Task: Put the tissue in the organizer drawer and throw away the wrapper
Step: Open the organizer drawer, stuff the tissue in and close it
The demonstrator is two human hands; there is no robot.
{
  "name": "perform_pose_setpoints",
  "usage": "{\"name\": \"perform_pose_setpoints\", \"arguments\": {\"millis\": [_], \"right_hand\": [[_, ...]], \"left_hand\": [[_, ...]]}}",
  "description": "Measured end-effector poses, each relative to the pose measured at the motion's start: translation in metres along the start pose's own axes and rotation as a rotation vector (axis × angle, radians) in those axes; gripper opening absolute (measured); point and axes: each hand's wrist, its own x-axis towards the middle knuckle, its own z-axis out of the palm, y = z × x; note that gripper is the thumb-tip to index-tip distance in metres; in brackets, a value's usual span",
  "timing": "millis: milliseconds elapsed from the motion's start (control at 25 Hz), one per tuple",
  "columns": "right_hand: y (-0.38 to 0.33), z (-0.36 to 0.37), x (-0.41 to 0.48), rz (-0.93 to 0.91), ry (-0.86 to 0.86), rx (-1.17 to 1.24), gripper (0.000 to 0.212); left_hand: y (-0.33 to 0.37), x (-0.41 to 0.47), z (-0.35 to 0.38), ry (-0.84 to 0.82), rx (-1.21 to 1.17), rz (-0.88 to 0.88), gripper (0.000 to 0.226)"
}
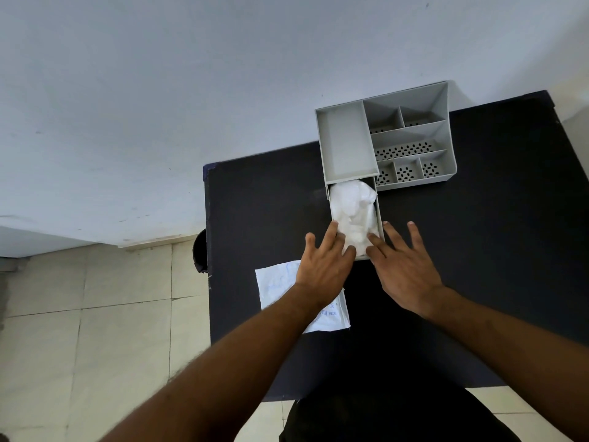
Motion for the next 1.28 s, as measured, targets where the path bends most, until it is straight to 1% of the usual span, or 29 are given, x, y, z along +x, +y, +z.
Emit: {"name": "perform_pose_setpoints", "arguments": {"millis": [80, 240, 280, 360, 440, 640, 760, 840, 1000, 1120, 1280], "right_hand": [[0.0, -0.005, 0.0, 0.023, 0.041, 0.054, 0.04], [0.007, -0.021, 0.013, 0.052, 0.177, 0.16, 0.052], [0.01, -0.024, 0.02, 0.049, 0.195, 0.158, 0.054], [0.015, -0.03, 0.038, 0.035, 0.181, 0.116, 0.058], [0.018, -0.033, 0.057, -0.003, 0.115, 0.039, 0.06], [0.025, -0.033, 0.082, -0.129, -0.05, -0.189, 0.069], [0.026, -0.034, 0.089, -0.142, -0.074, -0.29, 0.07], [0.023, -0.034, 0.091, -0.126, -0.078, -0.325, 0.07], [0.012, -0.029, 0.09, -0.057, -0.11, -0.306, 0.074], [0.004, -0.028, 0.092, -0.019, -0.134, -0.264, 0.081], [-0.001, -0.03, 0.092, 0.023, -0.156, -0.233, 0.083]], "left_hand": [[-0.004, 0.004, -0.006, 0.033, -0.06, -0.054, 0.055], [-0.013, 0.02, -0.019, -0.117, -0.119, -0.112, 0.113], [-0.016, 0.024, -0.02, -0.15, -0.107, -0.126, 0.122], [-0.021, 0.031, -0.021, -0.213, -0.066, -0.144, 0.133], [-0.021, 0.037, -0.021, -0.256, -0.014, -0.145, 0.136], [-0.018, 0.05, -0.025, -0.289, 0.042, -0.141, 0.136], [-0.018, 0.052, -0.024, -0.294, 0.049, -0.118, 0.133], [-0.017, 0.047, -0.021, -0.26, 0.035, -0.12, 0.127], [-0.014, 0.037, -0.018, -0.174, -0.035, -0.184, 0.112], [-0.012, 0.043, -0.017, -0.19, -0.031, -0.175, 0.115], [-0.01, 0.051, -0.021, -0.223, -0.111, -0.208, 0.122]]}}
